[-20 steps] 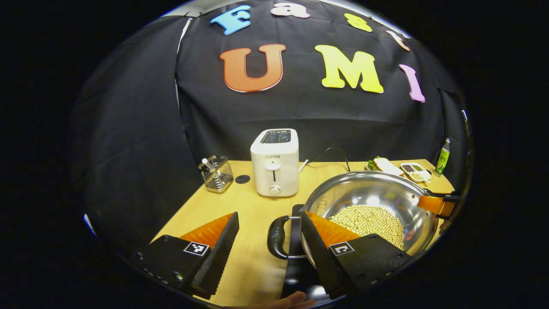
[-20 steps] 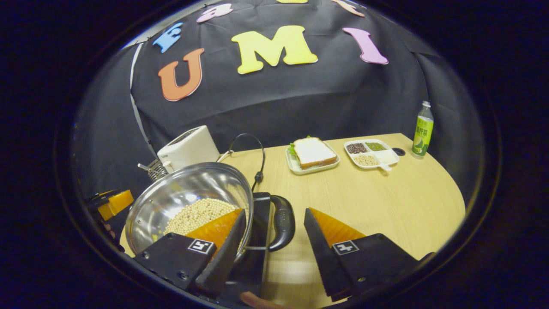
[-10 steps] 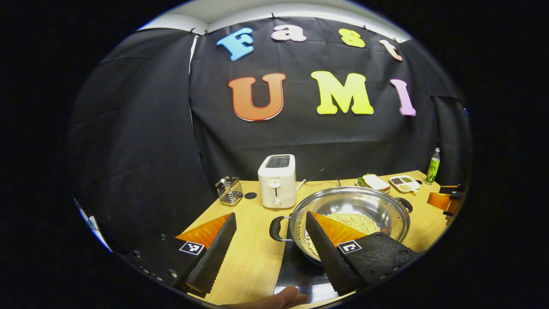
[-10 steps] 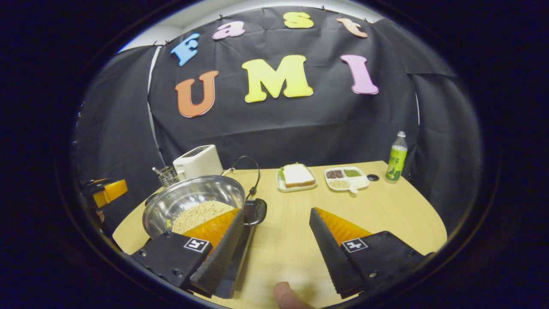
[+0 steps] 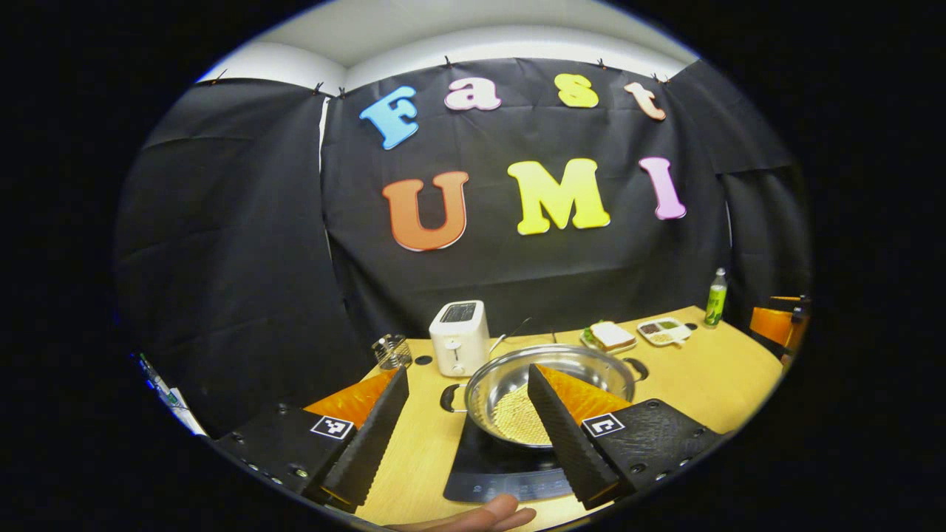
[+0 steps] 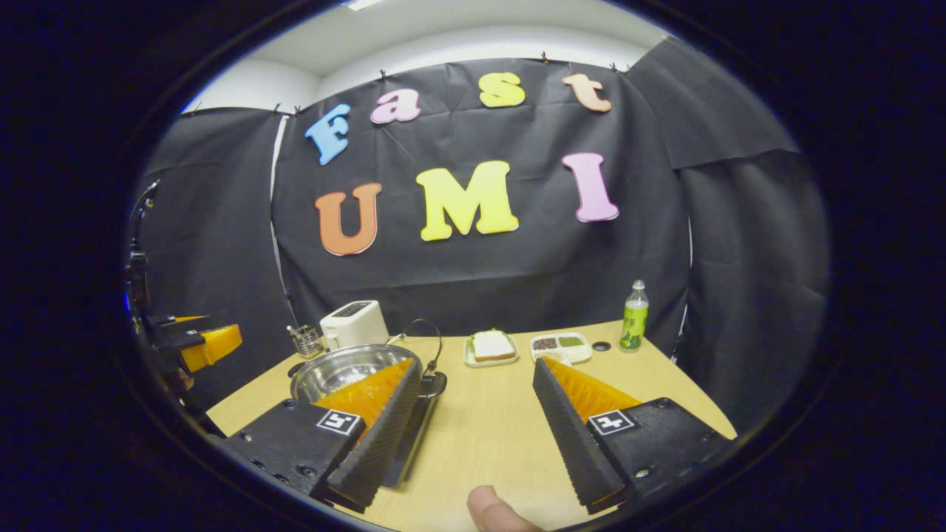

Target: First push the handle of the pot to place it horizontally, then grasp the pot with both hands and set it on the induction cooktop.

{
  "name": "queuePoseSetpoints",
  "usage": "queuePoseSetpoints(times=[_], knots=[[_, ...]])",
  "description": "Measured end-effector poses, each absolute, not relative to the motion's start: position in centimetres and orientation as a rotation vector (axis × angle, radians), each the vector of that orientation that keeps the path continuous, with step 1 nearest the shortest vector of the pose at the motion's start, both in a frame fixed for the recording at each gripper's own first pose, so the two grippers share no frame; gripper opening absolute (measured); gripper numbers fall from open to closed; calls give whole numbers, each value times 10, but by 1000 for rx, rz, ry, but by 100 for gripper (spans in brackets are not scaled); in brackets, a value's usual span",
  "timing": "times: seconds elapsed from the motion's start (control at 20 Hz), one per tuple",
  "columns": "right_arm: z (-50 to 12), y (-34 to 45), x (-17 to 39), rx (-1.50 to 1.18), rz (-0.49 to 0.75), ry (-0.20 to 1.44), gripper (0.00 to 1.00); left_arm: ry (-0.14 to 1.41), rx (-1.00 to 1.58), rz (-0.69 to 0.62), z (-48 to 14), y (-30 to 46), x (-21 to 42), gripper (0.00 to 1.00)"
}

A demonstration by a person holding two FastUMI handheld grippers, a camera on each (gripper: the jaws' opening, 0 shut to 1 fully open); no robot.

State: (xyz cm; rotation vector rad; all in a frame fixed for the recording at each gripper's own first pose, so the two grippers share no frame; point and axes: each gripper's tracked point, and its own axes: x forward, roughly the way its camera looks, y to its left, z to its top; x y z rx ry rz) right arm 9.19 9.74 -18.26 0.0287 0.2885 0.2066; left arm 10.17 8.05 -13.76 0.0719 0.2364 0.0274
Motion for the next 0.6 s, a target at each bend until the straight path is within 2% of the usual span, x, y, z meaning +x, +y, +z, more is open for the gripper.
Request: queuePoseSetpoints(times=[0.5, 0.6], knots=[[-78, 33, 12, -21, 116, 85, 96, 80, 22, -39, -41, 22, 29, 96], [-71, 22, -10, 18, 115, 62, 97, 40, 38, -3, -34, 25, 11, 96]])
